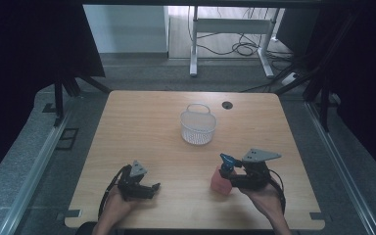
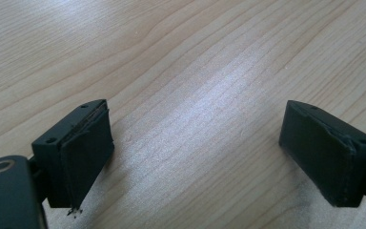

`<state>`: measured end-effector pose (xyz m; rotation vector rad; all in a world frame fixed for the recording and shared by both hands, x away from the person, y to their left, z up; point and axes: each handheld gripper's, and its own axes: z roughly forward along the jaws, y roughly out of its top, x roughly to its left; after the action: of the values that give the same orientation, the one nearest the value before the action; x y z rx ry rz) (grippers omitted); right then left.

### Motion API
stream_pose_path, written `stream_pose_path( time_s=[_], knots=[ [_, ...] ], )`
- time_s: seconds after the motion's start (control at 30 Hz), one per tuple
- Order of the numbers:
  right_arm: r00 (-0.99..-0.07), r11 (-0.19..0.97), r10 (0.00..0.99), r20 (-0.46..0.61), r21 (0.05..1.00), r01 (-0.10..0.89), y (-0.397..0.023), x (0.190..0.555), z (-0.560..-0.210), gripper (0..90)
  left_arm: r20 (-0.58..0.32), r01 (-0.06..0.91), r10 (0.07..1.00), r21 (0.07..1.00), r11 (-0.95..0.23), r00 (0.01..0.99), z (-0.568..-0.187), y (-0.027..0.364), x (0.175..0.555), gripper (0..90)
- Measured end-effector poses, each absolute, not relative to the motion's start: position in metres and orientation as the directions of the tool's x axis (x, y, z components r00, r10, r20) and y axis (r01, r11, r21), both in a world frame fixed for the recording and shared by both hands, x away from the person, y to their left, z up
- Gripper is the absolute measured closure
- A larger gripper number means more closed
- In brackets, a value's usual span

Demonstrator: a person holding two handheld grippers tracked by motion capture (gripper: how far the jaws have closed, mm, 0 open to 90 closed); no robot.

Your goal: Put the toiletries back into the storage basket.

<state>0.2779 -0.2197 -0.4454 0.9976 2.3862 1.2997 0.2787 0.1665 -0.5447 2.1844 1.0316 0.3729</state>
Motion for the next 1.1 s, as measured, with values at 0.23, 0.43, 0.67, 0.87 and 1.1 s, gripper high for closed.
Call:
stream_pose_path(
  time_s=[0.23,0.43,0.67,0.87,1.1],
  knots=[
    [-0.727,0.381,0.683,0.076,0.812,0.443,-0.217,0.278,-0.445,51.2,-0.030,0.569,0.765,0.687,-0.451,0.643,-0.545,0.166,0.279,10.3],
    [-0.720,0.375,0.691,0.070,0.817,0.439,-0.218,0.276,-0.443,53.2,-0.027,0.568,0.763,0.685,-0.456,0.645,-0.544,0.167,0.279,10.3],
    [-0.723,0.360,0.685,0.091,0.821,0.444,-0.220,0.280,-0.436,53.2,-0.032,0.570,0.766,0.687,-0.450,0.642,-0.545,0.166,0.278,10.3],
    [-0.733,0.372,0.677,0.072,0.825,0.425,-0.218,0.285,-0.426,53.2,-0.031,0.571,0.765,0.685,-0.452,0.643,-0.544,0.166,0.278,10.3],
    [-0.735,0.374,0.675,0.065,0.828,0.417,-0.215,0.292,-0.417,53.2,-0.030,0.571,0.766,0.686,-0.451,0.642,-0.545,0.166,0.278,10.3]
  ],
)
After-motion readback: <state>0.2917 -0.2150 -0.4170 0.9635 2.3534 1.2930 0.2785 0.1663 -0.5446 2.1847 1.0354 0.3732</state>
